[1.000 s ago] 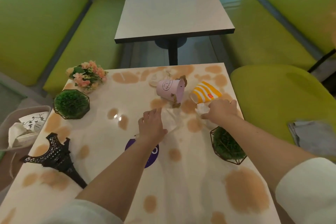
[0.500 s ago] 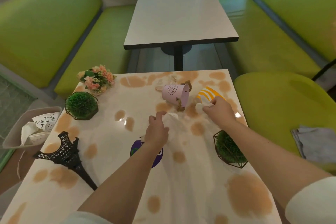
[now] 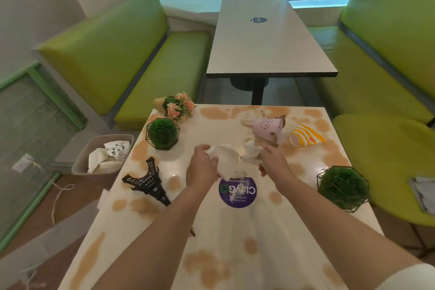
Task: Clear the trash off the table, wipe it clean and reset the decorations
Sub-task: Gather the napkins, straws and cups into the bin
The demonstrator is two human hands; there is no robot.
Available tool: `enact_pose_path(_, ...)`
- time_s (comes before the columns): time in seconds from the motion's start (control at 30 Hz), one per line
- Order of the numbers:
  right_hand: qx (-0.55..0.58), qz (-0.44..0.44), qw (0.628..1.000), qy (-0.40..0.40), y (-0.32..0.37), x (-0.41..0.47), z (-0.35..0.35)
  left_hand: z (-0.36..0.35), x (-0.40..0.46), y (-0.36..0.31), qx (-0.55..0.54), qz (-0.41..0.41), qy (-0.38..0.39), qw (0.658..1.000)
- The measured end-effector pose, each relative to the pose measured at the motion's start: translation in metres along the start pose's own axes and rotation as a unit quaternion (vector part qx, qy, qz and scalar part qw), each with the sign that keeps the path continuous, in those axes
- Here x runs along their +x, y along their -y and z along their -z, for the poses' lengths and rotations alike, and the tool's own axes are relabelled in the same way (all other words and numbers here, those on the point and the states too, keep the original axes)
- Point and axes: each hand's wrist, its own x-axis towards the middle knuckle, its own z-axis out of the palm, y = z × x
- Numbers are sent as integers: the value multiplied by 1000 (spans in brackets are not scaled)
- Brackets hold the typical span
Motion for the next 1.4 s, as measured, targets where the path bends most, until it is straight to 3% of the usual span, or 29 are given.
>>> enact_pose_path(0.1, 35, -8, 999, 23, 16, -30, -53, 55, -6, 26, -51, 11, -9, 999)
enact_pose_path(0.37, -6, 37, 998, 43, 44, -79, -199, 197, -2, 95, -150, 18, -43, 988)
enact_pose_path(0.63, -13, 48, 996, 71, 72, -95, -324, 303, 20, 163, -153, 40, -98, 983)
enact_pose_path(0.93, -120, 94, 985, 76, 85, -64, -402, 344, 64, 228, -194, 91, -159, 964)
enact_pose_path(1.4, -112, 127, 984, 49, 110, 24, -468, 359, 151, 251, -213, 148, -159, 953)
